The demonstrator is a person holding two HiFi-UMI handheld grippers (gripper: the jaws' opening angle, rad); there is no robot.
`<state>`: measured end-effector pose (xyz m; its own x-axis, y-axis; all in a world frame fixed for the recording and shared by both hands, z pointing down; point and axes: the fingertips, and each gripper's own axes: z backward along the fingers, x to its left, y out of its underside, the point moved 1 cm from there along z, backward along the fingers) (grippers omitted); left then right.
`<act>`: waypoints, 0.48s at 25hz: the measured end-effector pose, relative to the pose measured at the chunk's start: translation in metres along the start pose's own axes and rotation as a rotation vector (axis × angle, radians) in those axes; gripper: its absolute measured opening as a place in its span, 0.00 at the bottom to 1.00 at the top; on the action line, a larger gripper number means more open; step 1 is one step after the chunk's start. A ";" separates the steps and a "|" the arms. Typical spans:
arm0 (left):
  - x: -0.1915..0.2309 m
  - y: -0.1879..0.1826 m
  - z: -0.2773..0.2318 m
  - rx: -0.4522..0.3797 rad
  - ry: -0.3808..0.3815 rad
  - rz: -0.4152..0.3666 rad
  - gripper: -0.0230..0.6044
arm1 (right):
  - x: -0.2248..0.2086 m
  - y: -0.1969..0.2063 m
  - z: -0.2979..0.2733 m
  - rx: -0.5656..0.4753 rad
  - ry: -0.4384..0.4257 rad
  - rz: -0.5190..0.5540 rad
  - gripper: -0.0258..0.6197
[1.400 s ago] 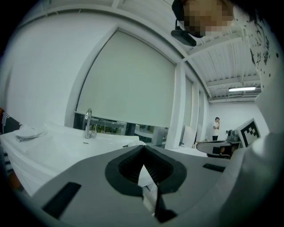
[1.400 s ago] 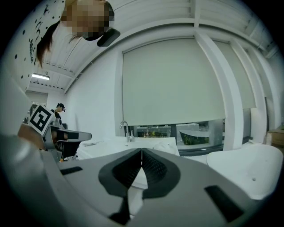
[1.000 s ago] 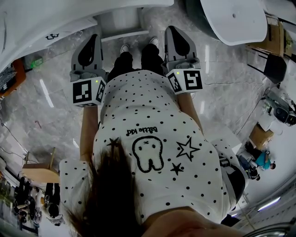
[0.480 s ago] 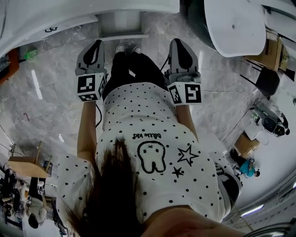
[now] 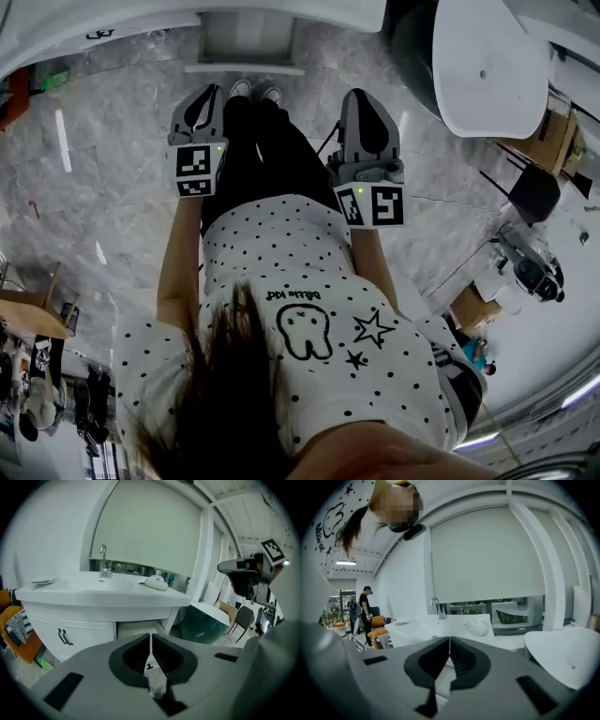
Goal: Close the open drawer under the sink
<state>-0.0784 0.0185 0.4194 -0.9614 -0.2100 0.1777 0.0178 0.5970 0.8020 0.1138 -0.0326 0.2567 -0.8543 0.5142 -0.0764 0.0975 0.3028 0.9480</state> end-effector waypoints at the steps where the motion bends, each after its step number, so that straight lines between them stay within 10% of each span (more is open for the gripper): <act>1: -0.003 0.007 -0.004 0.007 0.004 0.001 0.05 | 0.001 0.004 -0.002 -0.001 -0.007 -0.006 0.06; 12: -0.016 0.111 -0.081 0.164 0.040 0.043 0.05 | -0.008 0.076 -0.023 0.088 -0.026 -0.064 0.06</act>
<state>-0.0386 0.0257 0.5521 -0.9489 -0.2105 0.2353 0.0105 0.7238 0.6899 0.1165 -0.0317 0.3368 -0.8467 0.5120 -0.1448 0.0889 0.4044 0.9102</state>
